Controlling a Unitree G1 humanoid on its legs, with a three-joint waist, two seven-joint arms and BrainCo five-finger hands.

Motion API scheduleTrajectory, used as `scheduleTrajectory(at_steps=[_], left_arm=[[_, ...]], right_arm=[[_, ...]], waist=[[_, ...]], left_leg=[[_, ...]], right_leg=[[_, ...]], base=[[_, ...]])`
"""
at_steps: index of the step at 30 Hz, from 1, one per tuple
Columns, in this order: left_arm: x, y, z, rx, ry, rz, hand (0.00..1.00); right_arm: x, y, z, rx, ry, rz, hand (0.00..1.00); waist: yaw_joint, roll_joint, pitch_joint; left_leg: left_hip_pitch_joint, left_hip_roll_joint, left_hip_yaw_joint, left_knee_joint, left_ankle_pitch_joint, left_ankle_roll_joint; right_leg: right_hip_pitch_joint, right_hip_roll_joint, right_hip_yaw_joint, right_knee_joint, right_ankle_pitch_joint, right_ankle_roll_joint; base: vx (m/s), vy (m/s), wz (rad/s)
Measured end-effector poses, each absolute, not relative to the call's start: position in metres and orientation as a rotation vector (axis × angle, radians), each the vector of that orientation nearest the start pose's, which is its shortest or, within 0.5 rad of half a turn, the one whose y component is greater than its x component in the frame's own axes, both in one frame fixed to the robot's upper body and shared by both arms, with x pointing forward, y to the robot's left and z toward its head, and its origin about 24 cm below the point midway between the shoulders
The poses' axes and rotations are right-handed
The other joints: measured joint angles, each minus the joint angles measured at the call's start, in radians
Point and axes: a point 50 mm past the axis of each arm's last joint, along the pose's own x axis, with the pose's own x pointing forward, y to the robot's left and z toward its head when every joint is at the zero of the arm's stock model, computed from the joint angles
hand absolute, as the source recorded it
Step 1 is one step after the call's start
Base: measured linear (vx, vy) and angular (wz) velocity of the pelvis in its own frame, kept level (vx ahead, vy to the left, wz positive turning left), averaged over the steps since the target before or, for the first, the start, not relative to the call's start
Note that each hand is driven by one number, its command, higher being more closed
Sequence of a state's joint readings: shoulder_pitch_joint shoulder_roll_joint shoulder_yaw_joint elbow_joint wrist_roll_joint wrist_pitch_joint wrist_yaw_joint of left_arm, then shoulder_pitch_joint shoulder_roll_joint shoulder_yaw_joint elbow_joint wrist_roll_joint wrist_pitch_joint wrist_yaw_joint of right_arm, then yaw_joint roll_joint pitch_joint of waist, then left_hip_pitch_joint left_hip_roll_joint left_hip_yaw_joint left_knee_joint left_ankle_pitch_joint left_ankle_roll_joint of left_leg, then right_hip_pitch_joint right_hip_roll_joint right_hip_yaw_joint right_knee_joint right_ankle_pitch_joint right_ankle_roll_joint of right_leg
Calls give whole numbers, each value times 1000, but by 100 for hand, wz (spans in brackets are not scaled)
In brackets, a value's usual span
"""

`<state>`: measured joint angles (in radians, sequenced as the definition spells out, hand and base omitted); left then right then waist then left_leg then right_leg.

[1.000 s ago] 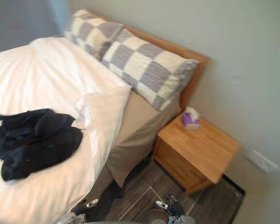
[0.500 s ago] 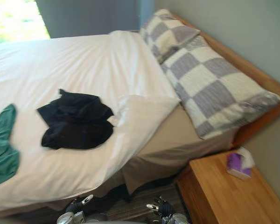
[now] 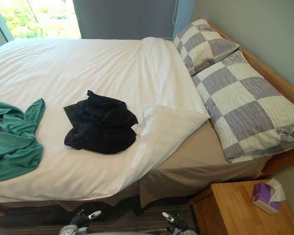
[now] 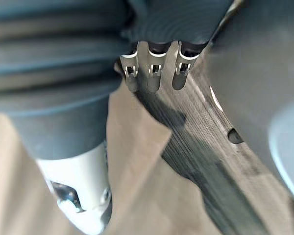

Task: Tidy the bed and pick cloth on bed and put in laundry

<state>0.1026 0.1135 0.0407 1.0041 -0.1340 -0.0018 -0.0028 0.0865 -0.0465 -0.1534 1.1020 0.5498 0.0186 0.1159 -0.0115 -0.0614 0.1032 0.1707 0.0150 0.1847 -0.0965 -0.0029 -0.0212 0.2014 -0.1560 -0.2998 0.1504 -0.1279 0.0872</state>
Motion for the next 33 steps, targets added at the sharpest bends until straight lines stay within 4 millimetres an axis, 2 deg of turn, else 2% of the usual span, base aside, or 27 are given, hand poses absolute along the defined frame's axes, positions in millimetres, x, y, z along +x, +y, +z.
scheduleTrajectory(at_steps=[2, 3, 6, 7, 8, 9, 11, 12, 13, 14, 15, 16, 17, 19, 20, 22, 23, 25, 27, 30, 31, 33], left_arm=[[95, 201, -159, -47, 1098, 187, 0], [95, 201, -159, -47, 1108, 187, 0], [93, 203, -160, -48, 1129, 192, 0], [92, 208, -160, -52, 1141, 199, 0], [92, 210, -160, -57, 1145, 204, 0], [91, 214, -159, -72, 1151, 219, 0], [83, 215, -161, -100, 1191, 232, 0], [80, 216, -162, -102, 1200, 235, 0], [74, 218, -162, -109, 1221, 245, 0], [67, 221, -163, -114, 1240, 259, 0], [65, 222, -163, -116, 1246, 265, 0], [58, 224, -164, -112, 1265, 271, 0], [52, 226, -164, -110, 1278, 279, 0], [35, 231, -165, -105, 1312, 302, 0], [33, 232, -165, -101, 1317, 303, 0], [27, 234, -164, -89, 1322, 304, 0], [28, 234, -164, -82, 1317, 299, 0], [32, 234, -163, -66, 1296, 278, 0], [34, 233, -163, -55, 1287, 265, 0], [46, 232, -161, -47, 1251, 251, 0], [56, 234, -158, -39, 1216, 246, 0], [77, 237, -154, -25, 1162, 239, 0]], right_arm=[[80, -188, -168, 627, 1066, -507, 0], [78, -195, -167, 639, 1050, -586, 0], [77, -215, -163, 628, 983, -763, 0], [80, -234, -156, 627, 907, -870, 0], [81, -245, -152, 615, 865, -921, 0], [87, -265, -143, 582, 793, -975, 0], [94, -332, -105, 428, 606, -1080, 0], [99, -349, -92, 376, 553, -1087, 0], [110, -375, -63, 261, 448, -1077, 0], [125, -393, -35, 161, 355, -1042, 0], [132, -399, -23, 121, 313, -1022, 0], [147, -406, -1, 65, 229, -982, 0], [153, -406, 9, 37, 188, -954, 0], [178, -395, 40, -54, 56, -797, 0], [184, -390, 45, -78, 40, -751, 0], [214, -364, 64, -149, -24, -564, 0], [222, -357, 68, -164, -37, -518, 0], [248, -329, 78, -220, -50, -366, 0], [262, -311, 81, -255, -49, -286, 0], [289, -279, 89, -323, -59, -182, 0], [303, -264, 100, -362, -91, -153, 0], [319, -252, 123, -397, -163, -163, 0]], waist=[[-3, 4, 2], [-8, 11, 7], [-21, 13, 8], [-30, 11, 8], [-30, 8, 7], [-30, -3, 8], [-50, 22, 14], [-52, 29, 10], [-54, 36, 5], [-54, 35, 4], [-55, 30, 2], [-54, 20, -2], [-54, 13, -5], [-56, -11, -12], [-56, -18, -14], [-51, -27, -22], [-53, -26, -22], [-50, -24, -21], [-45, -21, -18], [-22, -24, 11], [-6, -19, 38], [14, -27, 91]], left_leg=[[2, 5, 7, 0, 0, 0], [1, 7, 21, -3, 0, 0], [-20, 6, 29, -8, 6, 8], [-43, 1, 37, -8, 10, 9], [-50, -3, 46, -9, 12, 6], [-52, -11, 57, -9, 18, 6], [-63, -12, 54, -10, 28, 6], [-64, -13, 54, -10, 28, 7], [-67, -13, 56, -10, 28, 8], [-76, -11, 56, -9, 28, 9], [-84, -9, 56, -9, 29, 10], [-98, -6, 57, -9, 29, 10], [-105, -6, 57, -9, 30, 11], [-111, -8, 55, -9, 30, 13], [-110, -12, 54, -9, 32, 12], [-112, -24, 52, -8, 36, 29], [-111, -27, 50, -7, 37, 29], [-115, -32, 48, -2, 37, 29], [-120, -31, 40, -3, 37, 29], [-157, -16, 23, -8, 37, 29], [-182, -4, 21, -7, 47, 31], [-229, 19, 16, -5, 64, 30]], right_leg=[[-3, 8, 33, -9, 5, -3], [-8, 10, 44, -13, 5, -3], [-30, 12, 68, -27, 3, -3], [-45, 9, 79, -43, -4, -6], [-54, 7, 87, -48, -12, -5], [-61, -1, 98, -55, -30, -6], [-72, 0, 95, -55, -42, -2], [-72, 0, 95, -58, -42, -1], [-70, 4, 97, -68, -41, 1], [-72, 10, 105, -81, -41, 1], [-76, 14, 111, -87, -41, 1], [-85, 18, 122, -97, -41, 2], [-90, 19, 123, -100, -40, 3], [-91, 16, 125, -98, -34, 11], [-91, 14, 125, -96, -30, 16], [-88, 4, 127, -92, -14, 5], [-88, 1, 126, -91, -13, 6], [-89, -2, 126, -90, -6, 6], [-90, -1, 126, -89, -3, 4], [-128, 14, 123, -73, 5, -5], [-155, 25, 124, -68, 19, -11], [-200, 49, 127, -68, 51, -34]], base=[[-70, -33, -25], [-139, -33, -29], [-164, -27, -25], [-182, -20, -19], [-168, -18, -31], [-173, -26, -19], [-189, -15, -1], [-128, 34, 4], [-98, 37, 4], [-70, 33, 6], [-25, 19, 8], [3, 12, 5], [45, 11, 5], [91, -6, 12], [128, -2, 12], [191, 27, 5], [229, 51, 10], [164, 37, 15], [68, 5, 18], [-4, -26, 15], [-93, -36, 1], [-97, -25, 8]])
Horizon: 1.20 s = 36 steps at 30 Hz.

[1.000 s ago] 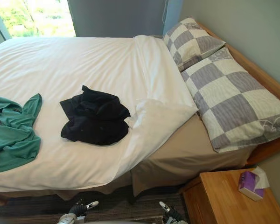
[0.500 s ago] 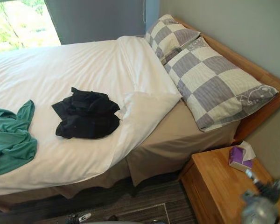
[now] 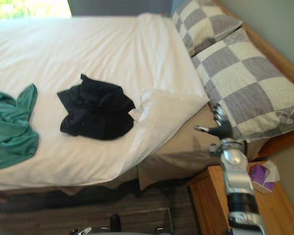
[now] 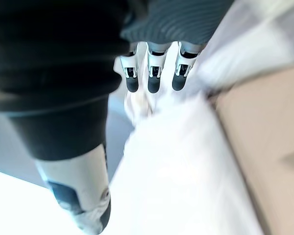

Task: Tidy the bed and pick cloth on bed and put in laundry

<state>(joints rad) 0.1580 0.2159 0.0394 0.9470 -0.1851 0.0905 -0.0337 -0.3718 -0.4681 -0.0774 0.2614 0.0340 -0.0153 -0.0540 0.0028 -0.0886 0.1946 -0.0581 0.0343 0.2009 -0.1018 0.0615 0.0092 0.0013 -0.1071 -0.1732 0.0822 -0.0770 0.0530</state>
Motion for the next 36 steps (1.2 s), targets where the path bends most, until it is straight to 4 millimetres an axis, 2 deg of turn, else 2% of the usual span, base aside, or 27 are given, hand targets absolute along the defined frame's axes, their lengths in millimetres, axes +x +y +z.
scheduleTrajectory(at_steps=[1, 2, 3, 4, 5, 7, 10, 11, 13, 19, 23, 25, 29, 30, 36], left_arm=[[88, 240, -151, -14, 1131, 237, 0], [105, 246, -144, 11, 1072, 243, 0], [110, 248, -142, 20, 1055, 246, 0], [120, 251, -138, 30, 1027, 253, 0], [133, 252, -133, 35, 987, 261, 0], [145, 253, -127, 37, 938, 269, 0], [154, 261, -120, 37, 884, 312, 0], [156, 263, -118, 43, 871, 320, 0], [168, 268, -110, 45, 826, 332, 0], [204, 271, -87, 63, 703, 310, 0], [214, 268, -81, 60, 673, 298, 0], [219, 267, -78, 58, 661, 295, 0], [223, 261, -78, 43, 654, 291, 0], [223, 259, -79, 41, 654, 293, 0], [234, 250, -74, 17, 623, 285, 0]], right_arm=[[326, -249, 137, -409, -201, -172, 0], [336, -246, 159, -424, -263, -210, 0], [339, -245, 168, -425, -287, -225, 0], [344, -241, 185, -431, -334, -244, 0], [347, -241, 202, -459, -372, -256, 0], [351, -239, 222, -482, -417, -277, 0], [358, -230, 244, -479, -465, -279, 0], [359, -228, 248, -481, -469, -279, 0], [359, -232, 256, -522, -470, -297, 0], [367, -243, 275, -526, -429, -377, 0], [374, -238, 284, -543, -404, -382, 0], [376, -241, 282, -545, -369, -396, 0], [384, -252, 262, -565, -243, -400, 0], [384, -251, 260, -571, -230, -390, 100], [387, -255, 248, -637, -135, -314, 100]], waist=[[10, -9, 31], [20, -30, 70], [25, -39, 82], [39, -50, 105], [46, -53, 137], [63, -51, 168], [73, -48, 189], [75, -50, 193], [102, -52, 204], [102, -60, 236], [117, -63, 239], [124, -63, 239], [125, -61, 240], [124, -61, 240], [126, -61, 240]], left_leg=[[-18, 7, -9, 3, 9, 0], [-54, 14, -22, 4, 20, 3], [-68, 16, -25, 5, 24, 4], [-98, 18, -34, 25, 24, 6], [-130, 19, -46, 70, 8, 9], [-171, 20, -56, 131, -22, 14], [-235, 19, -72, 211, -64, 17], [-249, 19, -74, 227, -75, 16], [-301, 25, -81, 284, -100, 21], [-404, 38, -96, 403, -121, 23], [-461, 58, -97, 450, -139, 19], [-486, 62, -97, 458, -139, 19], [-535, 67, -91, 477, -139, 19], [-539, 67, -88, 479, -139, 19], [-569, 66, -71, 490, -139, 19]], right_leg=[[-15, 4, 0, 3, 9, -3], [-49, 10, 0, 15, 14, -9], [-65, 11, 1, 23, 14, -9], [-87, 11, 1, 36, 16, -10], [-99, 11, 1, 50, 20, -12], [-113, 12, 7, 66, 22, -14], [-137, 9, 16, 78, 22, -14], [-141, 9, 16, 79, 22, -14], [-172, 11, 16, 91, 22, -14], [-205, 25, 15, 118, 22, -14], [-252, 38, 15, 145, 22, -15], [-276, 41, 14, 151, 21, -16], [-345, 38, 7, 206, 1, -36], [-352, 37, 7, 213, -5, -37], [-381, 24, 0, 235, -76, -31]], base=[[-110, -3, 28], [-100, 2, 28], [-104, 9, 29], [-42, 19, 24], [-34, 26, 27], [-26, 48, 21], [15, 62, 16], [31, 58, 13], [49, 47, 7], [84, 40, 26], [22, 14, 0], [0, 0, 0], [-29, -4, -7], [-67, -15, -14], [-75, -81, -1]])
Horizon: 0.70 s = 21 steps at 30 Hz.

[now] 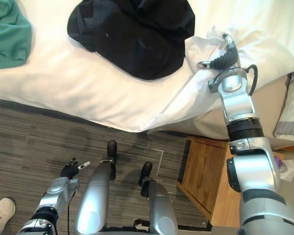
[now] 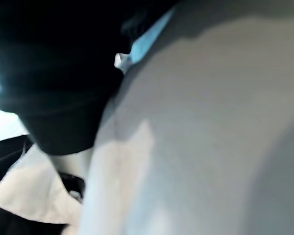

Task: Tidy the bed and pick cloth on bed and put in laundry

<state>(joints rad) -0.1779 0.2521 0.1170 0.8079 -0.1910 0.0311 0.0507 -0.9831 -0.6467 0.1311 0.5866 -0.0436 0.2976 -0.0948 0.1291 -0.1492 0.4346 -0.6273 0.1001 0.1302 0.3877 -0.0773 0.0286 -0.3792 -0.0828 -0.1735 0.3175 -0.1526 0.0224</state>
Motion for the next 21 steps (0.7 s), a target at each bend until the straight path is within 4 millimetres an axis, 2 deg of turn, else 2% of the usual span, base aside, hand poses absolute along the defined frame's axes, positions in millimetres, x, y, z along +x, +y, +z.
scheduleTrajectory(at_steps=[3, 11, 15, 18, 19, 20, 21], left_arm=[[236, 249, -73, -13, 616, 291, 0], [236, 250, -73, -12, 623, 292, 0], [232, 252, -74, -3, 638, 287, 0], [223, 254, -77, 1, 650, 291, 0], [216, 255, -81, 1, 672, 296, 0], [205, 257, -88, 2, 709, 304, 0], [200, 257, -91, 2, 726, 307, 0]], right_arm=[[387, -256, 248, -636, -143, -305, 100], [384, -263, 222, -581, -138, -285, 100], [369, -273, 188, -505, -99, -316, 100], [351, -275, 159, -427, -90, -338, 100], [344, -274, 146, -408, -75, -339, 100], [334, -270, 126, -376, -45, -334, 100], [328, -269, 116, -358, -29, -338, 100]], waist=[[-1, -1, -1], [1, -7, -5], [18, -18, -11], [16, -31, -18], [8, -37, -26], [-9, -55, -53], [-16, -64, -69]], left_leg=[[-26, 8, -5, 26, -2, -2], [-17, 45, -8, 68, -10, -9], [73, 59, 20, 33, -15, -14], [155, 62, 55, -8, -14, -14], [187, 60, 64, -28, -13, -14], [218, 55, 84, -60, -8, -15], [229, 52, 90, -76, -5, -16]], right_leg=[[-3, 3, -10, -4, -40, 2], [38, 34, -15, -27, -33, -2], [123, 45, 1, -78, 9, -2], [184, 45, 25, -121, 42, 1], [208, 43, 28, -135, 54, 1], [221, 40, 45, -149, 62, 6], [225, 38, 53, -154, 65, 7]], base=[[-47, -82, 5], [30, -49, 0], [33, -11, -10], [12, -8, -26], [3, 7, -37], [8, 4, -31], [19, 2, -25]])
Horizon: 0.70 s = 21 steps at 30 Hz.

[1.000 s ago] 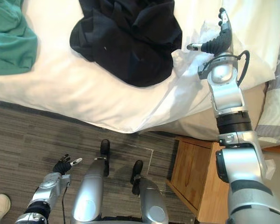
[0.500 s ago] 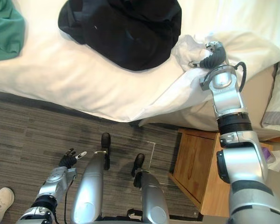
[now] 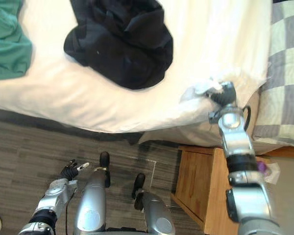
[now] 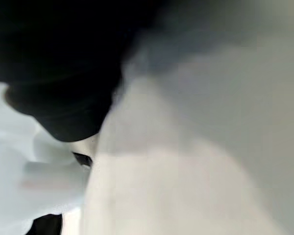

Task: Tidy the bed and pick cloth on bed and put in laundry

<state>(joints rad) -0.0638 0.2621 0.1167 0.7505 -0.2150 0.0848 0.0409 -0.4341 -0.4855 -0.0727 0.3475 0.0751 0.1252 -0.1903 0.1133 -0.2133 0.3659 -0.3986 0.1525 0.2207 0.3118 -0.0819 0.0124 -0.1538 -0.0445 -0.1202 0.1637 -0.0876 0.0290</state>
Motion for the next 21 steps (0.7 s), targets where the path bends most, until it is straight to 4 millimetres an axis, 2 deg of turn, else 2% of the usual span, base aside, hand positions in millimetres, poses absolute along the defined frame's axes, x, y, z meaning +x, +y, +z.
scheduleTrajectory(at_steps=[1, 2, 3, 4, 5, 7, 11, 12, 15, 16, 18, 20, 21], left_arm=[[192, 259, -95, 3, 755, 313, 0], [186, 258, -99, 3, 782, 313, 0], [183, 257, -101, 2, 793, 311, 0], [177, 254, -105, 5, 823, 296, 0], [175, 252, -107, 4, 835, 286, 0], [162, 243, -116, -22, 880, 257, 0], [137, 232, -129, -56, 957, 234, 0], [126, 229, -134, -71, 991, 227, 0], [103, 222, -143, -105, 1055, 222, 0], [99, 221, -144, -118, 1059, 225, 0], [93, 214, -149, -142, 1080, 225, 0], [83, 204, -154, -193, 1108, 207, 0], [81, 203, -154, -205, 1111, 203, 0]], right_arm=[[316, -268, 96, -329, 9, -351, 0], [304, -267, 78, -290, 48, -368, 0], [298, -265, 68, -277, 73, -375, 0], [288, -263, 52, -256, 113, -389, 0], [282, -262, 44, -245, 137, -400, 0], [259, -263, 14, -172, 231, -458, 0], [223, -272, -18, 12, 307, -585, 0], [210, -274, -30, 88, 334, -638, 0], [180, -279, -52, 288, 365, -771, 0], [162, -284, -62, 377, 375, -848, 0], [141, -291, -74, 437, 401, -934, 0], [104, -302, -89, 494, 435, -1052, 0], [98, -304, -91, 506, 437, -1070, 0]], waist=[[-15, -15, -29], [-26, -26, -49], [-31, -28, -59], [-46, -25, -85], [-50, -23, -99], [-60, -11, -148], [-83, 46, -205], [-97, 68, -222], [-111, 101, -241], [-124, 108, -245], [-135, 141, -254], [-157, 175, -281], [-161, 182, -284]], left_leg=[[23, -7, 11, -28, 6, 0], [59, -14, 20, -56, 16, -2], [75, -16, 21, -70, 27, -2], [105, -22, 25, -100, 40, -4], [121, -26, 28, -120, 48, -4], [193, -43, 44, -198, 81, -7], [287, -66, 53, -345, 151, -12], [326, -72, 63, -409, 178, -19], [359, -82, 80, -417, 180, -19], [377, -102, 93, -417, 181, -18], [394, -101, 98, -418, 183, -20], [409, -102, 99, -418, 179, -15], [413, -102, 100, -418, 178, -15]], right_leg=[[14, -6, 6, -15, 6, 1], [34, -10, 12, -28, 13, 0], [42, -12, 16, -29, 19, 7], [56, -14, 19, -28, 23, 11], [63, -17, 19, -27, 23, 11], [93, -25, 20, -28, 23, 12], [118, -29, 21, -30, 23, 13], [133, -28, 22, -41, 23, 13], [167, -35, 29, -67, 9, 23], [191, -55, 30, -79, -28, 23], [197, -58, 29, -78, -40, 31], [215, -58, 29, -77, -49, 27], [218, -58, 30, -78, -49, 27]], base=[[49, -7, -19], [63, -9, -16], [59, -14, -10], [33, -11, 0], [39, -13, 1], [29, -16, -7], [-25, -6, -4], [-47, 3, -8], [-89, 1, -25], [-113, -5, -14], [-119, 20, -5], [-74, 33, 3], [-44, 32, 0]])
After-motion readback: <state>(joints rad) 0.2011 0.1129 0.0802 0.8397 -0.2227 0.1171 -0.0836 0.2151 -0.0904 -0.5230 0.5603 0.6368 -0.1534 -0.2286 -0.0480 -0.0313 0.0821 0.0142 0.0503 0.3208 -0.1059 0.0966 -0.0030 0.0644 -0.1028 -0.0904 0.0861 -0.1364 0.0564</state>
